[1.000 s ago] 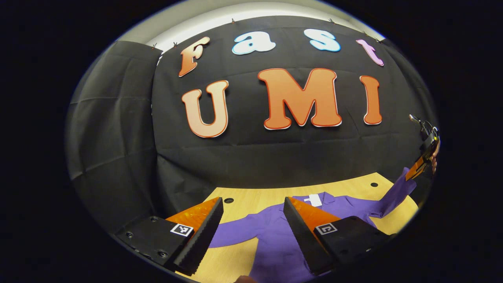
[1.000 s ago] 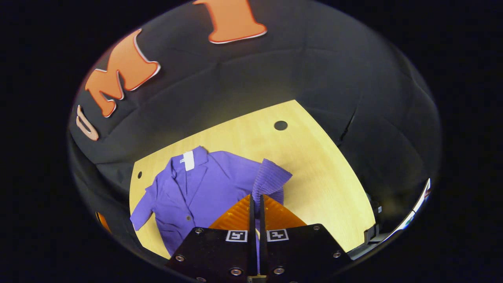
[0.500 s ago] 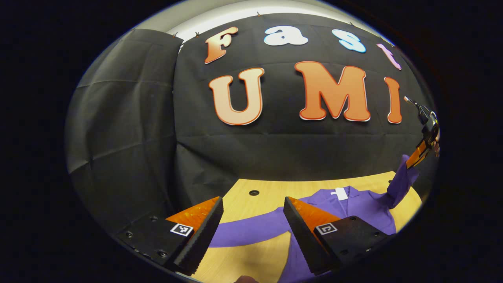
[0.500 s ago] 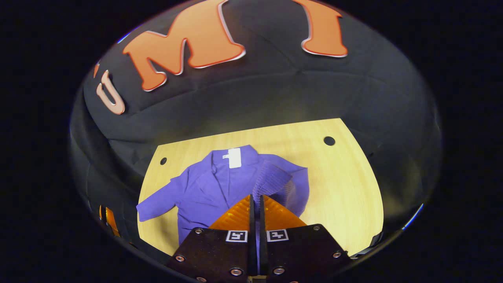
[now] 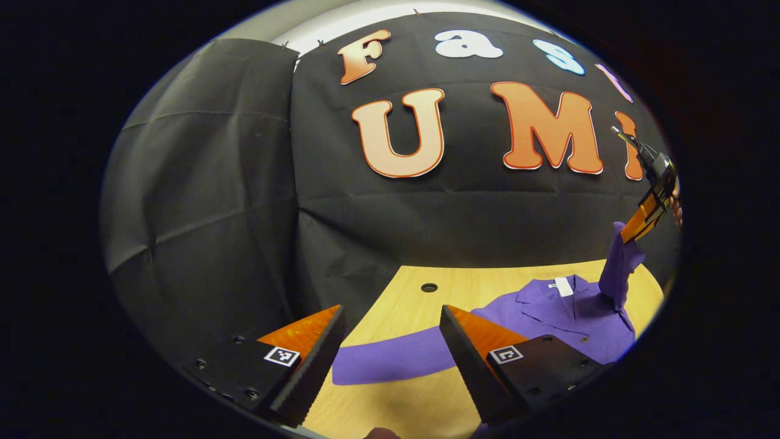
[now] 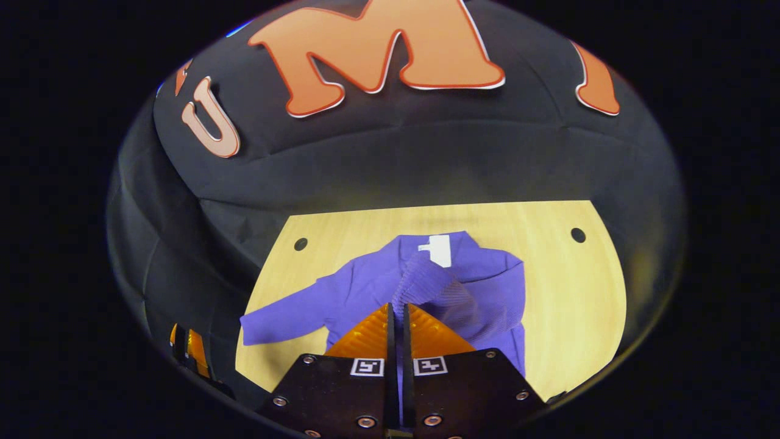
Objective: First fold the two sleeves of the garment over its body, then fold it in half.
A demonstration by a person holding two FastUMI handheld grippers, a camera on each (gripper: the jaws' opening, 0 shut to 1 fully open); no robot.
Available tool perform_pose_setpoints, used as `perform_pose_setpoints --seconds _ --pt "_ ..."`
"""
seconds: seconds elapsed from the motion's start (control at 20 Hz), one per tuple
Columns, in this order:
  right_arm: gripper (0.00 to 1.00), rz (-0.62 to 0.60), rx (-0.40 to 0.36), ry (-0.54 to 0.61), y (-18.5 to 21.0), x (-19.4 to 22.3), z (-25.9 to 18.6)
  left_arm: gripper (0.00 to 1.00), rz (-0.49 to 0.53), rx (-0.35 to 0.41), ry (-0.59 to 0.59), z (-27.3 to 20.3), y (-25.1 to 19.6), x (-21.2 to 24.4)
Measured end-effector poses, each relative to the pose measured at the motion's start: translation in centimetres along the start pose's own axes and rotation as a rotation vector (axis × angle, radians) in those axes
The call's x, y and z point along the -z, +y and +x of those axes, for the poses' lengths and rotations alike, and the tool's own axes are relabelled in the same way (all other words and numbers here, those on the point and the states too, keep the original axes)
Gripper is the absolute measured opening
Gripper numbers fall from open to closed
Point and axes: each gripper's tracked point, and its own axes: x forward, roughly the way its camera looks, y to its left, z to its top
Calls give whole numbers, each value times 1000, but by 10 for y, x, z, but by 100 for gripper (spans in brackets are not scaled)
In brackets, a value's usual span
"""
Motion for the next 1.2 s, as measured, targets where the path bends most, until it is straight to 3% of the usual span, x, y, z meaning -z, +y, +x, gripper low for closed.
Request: perform_pose_setpoints --seconds 0.2,0.25,0.3,0.35,0.45,0.5,0.55,0.6,0.65,0.75,1.1,1.2 --pt "7 -17 -85 -24 38 1 -4 97 -13 -3 53 15 12 17" --pt "13 -15 -99 -37 41 -2 -5 97 -14 2 66 19 14 19" --pt "33 -17 -107 -57 42 -5 -9 97 -13 6 76 22 14 21" --pt "29 -22 -102 -83 41 -9 -15 97 -11 12 81 27 16 22" --pt "47 -37 -83 -161 36 -20 -27 97 -7 26 92 37 18 23" --pt "43 -47 -69 -210 33 -28 -34 97 -8 30 105 42 21 26" --pt "64 -60 -55 -259 29 -36 -43 97 -15 35 121 48 23 29" --pt "70 -75 -37 -304 24 -42 -53 97 -27 41 149 56 24 35" --pt "82 -93 -13 -354 18 -48 -65 97 -39 46 184 64 25 41" --pt "94 -138 50 -458 3 -63 -90 97 -76 57 263 82 26 57" --pt "95 -169 180 -663 -37 -80 -158 98 -91 61 516 117 29 111" --pt "100 -170 209 -703 -49 -79 -171 98 -74 42 637 119 36 138"
